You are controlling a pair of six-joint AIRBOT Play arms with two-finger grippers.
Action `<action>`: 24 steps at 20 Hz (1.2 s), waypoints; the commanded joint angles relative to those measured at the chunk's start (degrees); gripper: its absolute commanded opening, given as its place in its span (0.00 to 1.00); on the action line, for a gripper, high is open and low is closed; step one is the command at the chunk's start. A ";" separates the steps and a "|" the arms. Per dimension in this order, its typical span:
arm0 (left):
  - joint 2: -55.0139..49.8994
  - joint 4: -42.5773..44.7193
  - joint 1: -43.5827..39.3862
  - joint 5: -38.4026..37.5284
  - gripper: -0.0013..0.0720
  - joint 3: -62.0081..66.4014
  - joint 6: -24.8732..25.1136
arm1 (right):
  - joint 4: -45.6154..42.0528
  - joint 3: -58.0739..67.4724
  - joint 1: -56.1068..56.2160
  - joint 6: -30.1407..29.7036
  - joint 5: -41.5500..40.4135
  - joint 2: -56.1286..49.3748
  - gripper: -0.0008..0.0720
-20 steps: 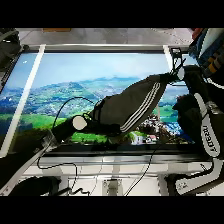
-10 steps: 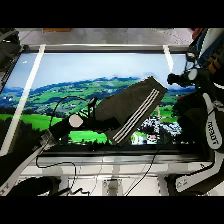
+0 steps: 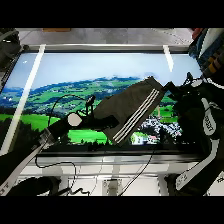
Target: Fold the clothes and pants, and hang the long-sleeved shirts on hangers.
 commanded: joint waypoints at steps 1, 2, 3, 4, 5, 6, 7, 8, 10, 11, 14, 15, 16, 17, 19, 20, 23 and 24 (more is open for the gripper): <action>-0.04 0.55 0.07 2.32 0.98 -0.02 1.44 | 5.09 0.04 0.46 1.92 -5.09 -2.14 0.94; -0.04 0.94 0.07 2.73 0.98 -0.02 1.42 | 5.11 0.04 0.44 1.97 -5.01 -2.14 0.94; -0.04 1.11 0.07 2.80 0.97 -0.02 1.42 | 5.11 0.04 0.46 2.01 -4.17 -2.14 0.94; -0.04 1.33 0.07 2.80 0.98 -0.02 1.42 | 5.05 0.09 0.57 1.88 -2.95 -2.14 0.94; -0.04 1.49 0.07 2.80 0.98 -0.02 1.42 | 4.70 0.09 0.83 0.85 -1.22 -2.10 0.94; -0.04 1.75 0.07 2.82 0.98 -0.02 1.44 | 4.22 0.09 1.25 -0.92 0.63 -2.01 0.94; -0.04 1.73 0.07 2.91 0.98 -0.02 1.42 | 3.50 0.09 1.75 -1.27 2.08 -1.88 0.93; -0.02 1.70 0.07 3.17 0.98 -0.02 1.42 | 2.75 0.07 2.34 -1.09 2.62 -1.68 0.91; -0.02 1.73 0.07 3.39 0.98 -0.02 1.42 | 1.49 0.07 4.04 0.92 2.62 -1.51 0.91; -0.02 1.70 0.07 3.41 0.98 -0.02 1.42 | 0.66 0.07 5.05 2.67 2.36 -1.38 0.91; -0.02 1.70 0.07 3.39 0.98 -0.02 1.42 | -6.91 0.07 8.81 13.11 0.48 -0.48 0.87; -0.02 1.70 0.07 3.39 0.98 -0.02 1.42 | -10.54 0.07 10.32 16.68 0.42 -0.17 0.80; -0.02 1.73 0.07 3.39 0.97 -0.02 1.42 | -13.81 0.02 12.04 19.45 0.57 0.00 0.67; -0.02 1.70 0.07 3.39 0.98 -0.02 1.42 | -16.68 0.02 14.08 21.00 0.52 0.02 0.41; 0.00 1.75 0.09 3.39 0.98 -0.02 1.62 | -18.47 0.02 17.90 21.55 -1.77 0.02 0.04; 0.00 1.75 0.37 3.37 0.98 -0.02 3.85 | -18.40 0.02 19.47 22.45 -3.04 0.20 0.04; 1.11 1.77 4.15 3.08 0.97 -0.02 9.73 | -20.70 0.00 23.37 29.38 -2.38 1.01 0.04; 2.16 1.75 6.38 2.93 0.97 -0.02 10.60 | -23.08 -0.17 24.98 32.98 -1.55 1.55 0.04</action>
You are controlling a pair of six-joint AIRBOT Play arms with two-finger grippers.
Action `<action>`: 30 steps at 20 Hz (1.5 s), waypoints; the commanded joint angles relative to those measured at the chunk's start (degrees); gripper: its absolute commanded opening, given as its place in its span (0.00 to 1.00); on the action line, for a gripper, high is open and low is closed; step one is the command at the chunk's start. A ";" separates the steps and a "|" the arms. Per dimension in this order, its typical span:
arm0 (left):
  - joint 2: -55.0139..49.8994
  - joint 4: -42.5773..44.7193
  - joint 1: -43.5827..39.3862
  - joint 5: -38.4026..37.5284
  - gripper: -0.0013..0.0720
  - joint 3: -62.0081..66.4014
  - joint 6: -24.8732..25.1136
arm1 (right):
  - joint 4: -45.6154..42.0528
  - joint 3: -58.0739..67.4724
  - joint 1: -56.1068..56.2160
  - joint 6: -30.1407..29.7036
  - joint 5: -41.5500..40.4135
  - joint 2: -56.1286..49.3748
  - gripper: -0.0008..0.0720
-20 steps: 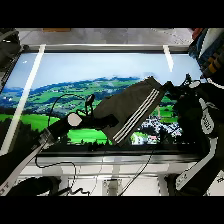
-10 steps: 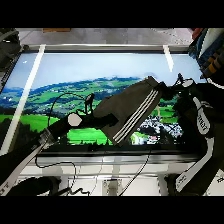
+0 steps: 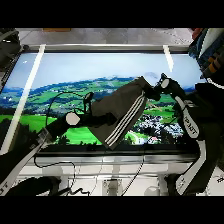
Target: Fold the clothes and pants, and hang the long-sleeved shirts on hangers.
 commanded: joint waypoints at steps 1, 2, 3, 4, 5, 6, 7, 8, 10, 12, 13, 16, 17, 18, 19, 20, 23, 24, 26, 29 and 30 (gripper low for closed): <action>2.80 0.02 6.25 -0.44 0.97 -0.02 5.29 | -7.32 -1.01 5.88 12.96 0.07 1.81 0.04; 4.42 0.04 8.96 -0.79 0.97 -0.02 6.21 | -10.64 -2.45 8.13 19.08 -0.31 3.30 0.04; 6.27 0.57 12.00 -1.18 0.97 -0.02 7.65 | -13.92 -4.11 10.32 24.83 -0.35 4.87 0.04; 8.07 2.29 14.64 -1.40 0.97 -0.02 8.00 | -17.03 -6.47 12.59 29.83 -0.28 6.91 0.04; 9.90 5.14 17.35 -1.88 0.97 -0.02 7.98 | -18.47 -8.83 14.49 32.15 -0.33 8.96 0.04; 11.37 7.69 19.71 -3.13 0.97 -0.02 7.96 | -19.32 -11.50 16.31 32.37 -0.33 11.34 0.04; 12.52 9.70 21.86 -5.11 0.97 -0.02 7.96 | -19.41 -13.79 17.66 32.37 -0.42 13.62 0.04; 13.44 11.67 23.98 -7.76 0.97 -0.02 7.96 | -19.28 -16.00 19.02 32.33 -0.57 16.20 0.04; 14.10 14.19 27.15 -12.31 0.97 -0.02 7.96 | -19.30 -19.54 21.73 31.15 -0.68 21.29 0.04; 14.08 14.91 28.94 -15.13 0.97 -0.02 7.98 | -19.23 -22.58 25.38 31.15 -1.99 25.40 0.04; 14.08 14.91 29.38 -15.50 0.97 -0.02 7.98 | -19.15 -23.74 27.52 31.19 -2.40 26.75 0.04; 14.10 14.84 29.51 -15.52 0.97 -0.02 7.93 | -19.47 -25.88 33.70 31.17 -2.03 27.47 0.04; 14.10 14.82 29.46 -15.52 0.97 -0.02 7.93 | -19.52 -26.32 34.36 31.08 -1.14 27.30 0.06; 14.10 14.64 29.46 -15.58 0.97 -0.02 7.93 | -20.50 -26.49 34.45 30.86 0.57 27.21 0.22; 14.16 14.64 29.46 -15.67 0.97 -0.02 7.69 | -22.58 -26.43 33.75 29.35 2.51 27.26 0.57; 14.23 14.62 29.46 -15.85 0.97 -0.02 7.63 | -23.89 -26.43 32.44 25.90 4.24 27.39 0.91; 14.25 14.64 29.46 -16.85 0.97 -0.02 7.54 | -25.62 -24.30 25.05 19.21 14.10 27.76 0.94; 14.25 14.64 29.46 -16.83 0.97 -0.02 7.54 | -26.34 -23.28 22.18 16.90 16.65 27.76 0.94; 14.23 14.64 29.46 -16.81 0.97 -0.02 7.54 | -26.23 -21.55 15.67 11.76 18.53 27.76 0.78; 14.23 14.64 29.46 -16.81 0.97 -0.02 7.54 | -20.06 -20.04 4.04 -0.02 16.33 27.61 0.12; 14.23 14.64 29.46 -16.81 0.97 -0.02 7.54 | -14.03 -20.04 -0.31 -6.25 14.01 27.47 0.11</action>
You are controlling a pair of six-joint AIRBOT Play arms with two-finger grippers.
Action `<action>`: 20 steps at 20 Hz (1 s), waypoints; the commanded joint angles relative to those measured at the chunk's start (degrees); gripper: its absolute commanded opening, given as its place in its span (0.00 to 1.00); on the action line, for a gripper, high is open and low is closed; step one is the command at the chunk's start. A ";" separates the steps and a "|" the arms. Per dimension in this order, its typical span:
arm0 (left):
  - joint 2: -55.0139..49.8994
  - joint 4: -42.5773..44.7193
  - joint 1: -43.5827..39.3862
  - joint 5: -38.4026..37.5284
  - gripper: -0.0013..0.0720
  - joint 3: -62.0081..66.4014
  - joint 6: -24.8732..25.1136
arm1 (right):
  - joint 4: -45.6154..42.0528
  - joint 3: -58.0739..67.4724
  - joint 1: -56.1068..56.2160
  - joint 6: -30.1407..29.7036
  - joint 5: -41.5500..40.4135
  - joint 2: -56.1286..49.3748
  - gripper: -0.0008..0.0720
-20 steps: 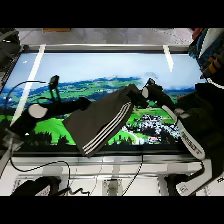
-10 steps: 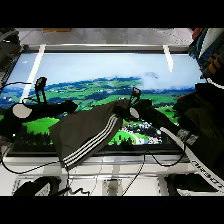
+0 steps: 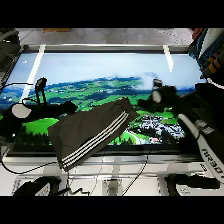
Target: Fold the clothes and pants, and hang the long-sleeved shirts on hangers.
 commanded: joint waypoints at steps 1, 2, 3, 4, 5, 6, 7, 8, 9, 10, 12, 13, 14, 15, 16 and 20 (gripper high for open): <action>0.00 0.04 0.04 -0.13 0.97 0.00 0.02 | 18.47 1.09 -14.60 -23.74 -2.93 -0.59 0.12; -0.02 0.04 0.04 -0.11 0.97 0.00 0.02 | 30.49 1.09 -18.53 -36.48 -2.75 -1.42 0.12; -0.02 0.04 0.04 -0.11 0.97 0.00 0.02 | 40.41 1.09 -21.18 -48.04 -0.90 -2.40 0.20; -0.02 0.04 0.04 -0.11 0.97 0.00 0.00 | 46.84 1.09 -22.73 -54.58 0.57 -3.52 0.34; -0.02 0.02 0.04 -0.11 0.97 0.00 0.00 | 49.09 1.09 -23.10 -57.46 -0.15 -4.79 0.48; -0.02 0.02 0.04 -0.11 0.97 0.00 -0.02 | 48.48 1.09 -22.69 -58.10 -2.91 -6.14 0.57; -0.02 -0.04 0.04 -0.11 0.97 0.00 -0.02 | 48.26 1.09 -21.70 -57.99 -5.53 -8.20 0.64; -0.02 -0.44 0.04 -0.13 0.97 0.00 -0.07 | 49.03 1.11 -20.44 -57.75 -6.67 -10.56 0.64; -0.02 -0.92 0.04 -0.13 0.97 0.00 -0.48 | 50.38 1.31 -18.82 -57.81 -6.91 -13.22 0.64; -0.02 -1.97 0.04 -0.11 0.97 0.00 -1.11 | 51.67 1.75 -17.00 -57.83 -6.82 -15.91 0.68; -0.02 -4.52 0.04 -0.11 0.96 0.00 -1.09 | 51.71 3.74 -13.62 -57.81 -5.70 -19.93 0.84; -0.02 -5.57 0.04 -0.11 0.96 0.00 -1.09 | 51.23 5.51 -11.98 -57.83 -3.93 -21.81 0.95; -0.02 -6.08 0.04 -0.09 0.96 0.00 -1.09 | 50.53 7.41 -10.49 -57.81 -2.03 -23.37 0.95; -0.02 -6.05 0.04 -0.13 0.96 0.00 -1.09 | 49.37 9.11 -9.22 -57.79 -0.83 -24.46 0.95; -0.02 -6.05 0.04 -0.11 0.96 0.00 -1.09 | 47.58 10.60 -7.93 -57.72 -0.24 -25.24 0.95; -0.02 -6.05 0.04 -0.11 0.96 0.00 -1.09 | 43.32 11.82 -4.15 -57.33 0.33 -25.88 0.95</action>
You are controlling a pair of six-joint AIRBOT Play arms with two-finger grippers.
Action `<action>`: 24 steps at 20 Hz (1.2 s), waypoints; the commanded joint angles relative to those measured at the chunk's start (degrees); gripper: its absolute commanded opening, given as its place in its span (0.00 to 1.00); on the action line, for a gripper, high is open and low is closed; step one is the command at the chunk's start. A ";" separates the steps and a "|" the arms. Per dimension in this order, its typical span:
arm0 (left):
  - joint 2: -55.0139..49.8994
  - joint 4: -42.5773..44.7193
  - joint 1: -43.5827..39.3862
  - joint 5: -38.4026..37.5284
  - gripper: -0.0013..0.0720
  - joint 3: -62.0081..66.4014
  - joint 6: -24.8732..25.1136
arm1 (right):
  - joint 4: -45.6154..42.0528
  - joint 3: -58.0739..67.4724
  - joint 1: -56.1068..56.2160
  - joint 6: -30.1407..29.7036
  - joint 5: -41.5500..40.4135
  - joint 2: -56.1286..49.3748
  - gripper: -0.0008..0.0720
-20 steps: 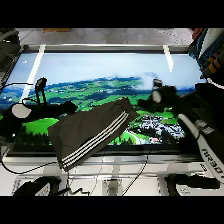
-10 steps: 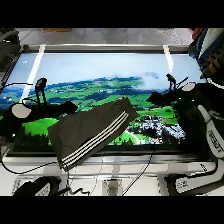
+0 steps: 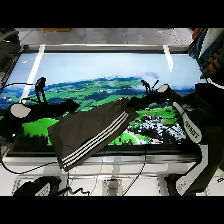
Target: Fold the clothes and pants, and hang the long-sleeved shirts on hangers.
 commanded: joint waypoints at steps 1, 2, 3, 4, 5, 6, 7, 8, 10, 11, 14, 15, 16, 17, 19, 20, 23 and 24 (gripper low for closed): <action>-0.02 -0.39 0.04 0.00 0.96 -0.02 -0.11 | -4.70 1.33 3.54 -0.33 2.27 -1.42 0.94; -0.02 -0.39 0.04 0.00 0.96 -0.02 -0.11 | -5.64 1.33 4.28 -0.46 3.21 -1.42 0.94; -0.02 -0.39 0.04 0.00 0.96 -0.02 -0.11 | -6.25 1.33 4.92 -0.48 4.22 -1.42 0.94; -0.02 -0.39 0.04 0.00 0.96 -0.02 -0.11 | -6.54 1.31 5.64 -0.48 5.42 -1.42 0.92; -0.02 -0.39 0.04 0.00 0.96 -0.02 -0.11 | -6.54 1.31 6.32 -0.48 6.62 -1.42 0.85; -0.02 -0.39 0.04 -0.02 0.96 -0.02 -0.11 | -6.54 1.31 7.23 -0.50 7.72 -1.42 0.81; -0.02 -0.39 0.04 -0.02 0.96 -0.02 -0.11 | -6.54 1.33 8.11 -0.55 8.79 -1.42 0.76; -0.02 -0.39 0.04 -0.02 0.96 -0.02 -0.11 | -6.51 1.33 9.05 -0.57 9.64 -1.42 0.72; -0.02 -0.39 0.04 -0.02 0.96 -0.02 -0.09 | -6.54 1.33 10.40 -0.44 10.64 -1.40 0.21; -0.02 -0.37 0.04 -0.02 0.96 -0.02 -0.09 | -6.45 1.33 10.56 -0.44 10.86 -1.29 0.19; -0.02 2.89 0.09 0.11 0.96 -0.02 -0.07 | -9.97 1.75 9.62 -0.66 8.02 -0.66 0.20; -0.02 5.40 0.11 0.11 0.85 -0.02 -0.09 | -11.96 2.67 8.98 -0.61 8.26 -0.66 0.20; -0.02 7.10 0.11 0.07 0.67 -0.02 -0.07 | -13.05 3.85 8.09 -0.63 8.87 -0.66 0.20; -0.02 7.91 0.11 0.07 0.55 -0.02 -0.07 | -13.05 4.94 7.08 -0.61 9.18 -0.66 0.20; -0.02 7.87 0.11 0.07 0.55 -0.02 -0.07 | -12.33 7.10 4.68 -0.22 10.12 -0.66 0.34; -0.02 7.87 0.11 0.07 0.55 -0.02 -0.07 | -10.36 7.89 3.10 0.09 11.32 -0.66 0.39; -0.02 7.89 0.11 0.09 0.55 -0.02 -0.04 | -1.99 8.26 -2.38 1.14 15.39 -0.68 0.58; -0.02 7.91 0.11 0.15 0.55 -0.02 -0.04 | -1.33 8.26 -4.44 1.42 16.28 -0.68 0.62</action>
